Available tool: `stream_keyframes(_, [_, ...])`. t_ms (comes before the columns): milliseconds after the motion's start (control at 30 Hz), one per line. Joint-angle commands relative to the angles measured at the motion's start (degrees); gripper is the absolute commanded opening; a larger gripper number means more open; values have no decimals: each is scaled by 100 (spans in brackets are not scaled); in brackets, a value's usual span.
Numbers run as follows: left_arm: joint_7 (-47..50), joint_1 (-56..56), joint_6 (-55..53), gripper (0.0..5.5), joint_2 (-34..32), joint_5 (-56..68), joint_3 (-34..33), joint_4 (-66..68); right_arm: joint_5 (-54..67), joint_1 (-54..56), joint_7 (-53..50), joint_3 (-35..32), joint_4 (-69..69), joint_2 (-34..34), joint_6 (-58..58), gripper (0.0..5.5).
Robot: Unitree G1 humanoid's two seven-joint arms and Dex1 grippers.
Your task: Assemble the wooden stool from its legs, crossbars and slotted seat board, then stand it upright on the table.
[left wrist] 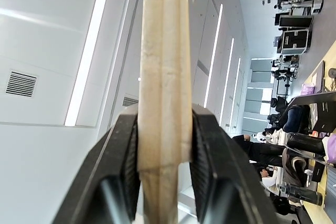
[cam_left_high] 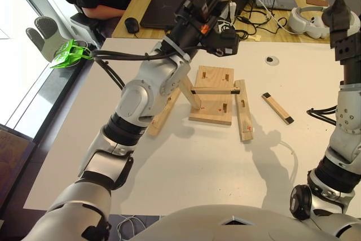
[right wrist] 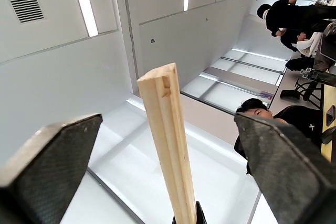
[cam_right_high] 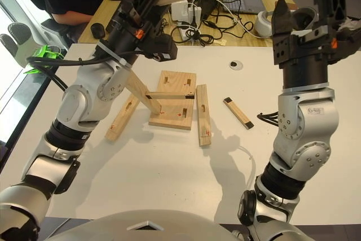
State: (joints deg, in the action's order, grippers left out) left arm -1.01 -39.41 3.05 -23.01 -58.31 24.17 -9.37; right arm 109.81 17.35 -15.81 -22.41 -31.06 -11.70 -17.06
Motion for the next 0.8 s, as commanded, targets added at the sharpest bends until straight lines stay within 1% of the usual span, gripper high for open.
stream_keyframes(33, [-135,132,84,103,125,-111,113,-184,-23,85,29,43,92,-67,-1,465])
stream_keyframes(133, [-173,157,127,103,182,-145,120,-218,-31,137,69,53,151,-99,-9,465])
stream_keyframes(267, [-166,133,176,103,198,-211,87,-214,-224,90,135,171,173,-80,-60,417])
stream_keyframes(367, [-105,56,312,103,148,-366,141,-209,-417,50,14,247,215,41,35,360])
stream_keyframes(400, [-71,12,397,103,111,-457,183,-189,-466,31,-46,260,238,97,88,349])
stream_keyframes(433, [-42,-28,488,103,80,-532,217,-165,-498,18,-89,266,249,143,128,321])
stream_keyframes(500, [24,-101,661,103,36,-671,273,-95,-529,25,-142,267,252,215,186,287])
stream_keyframes(567, [123,-176,798,103,-20,-809,294,-11,-529,60,-191,250,257,274,242,265])
stream_keyframes(667, [233,-273,918,103,-71,-947,280,129,-513,66,-249,235,249,328,311,218])
stream_keyframes(700, [256,-289,938,103,-77,-971,265,163,-508,53,-258,243,237,343,319,194])
stream_keyframes(800, [291,-331,950,103,-91,-994,225,260,-507,12,-269,269,190,388,330,154])
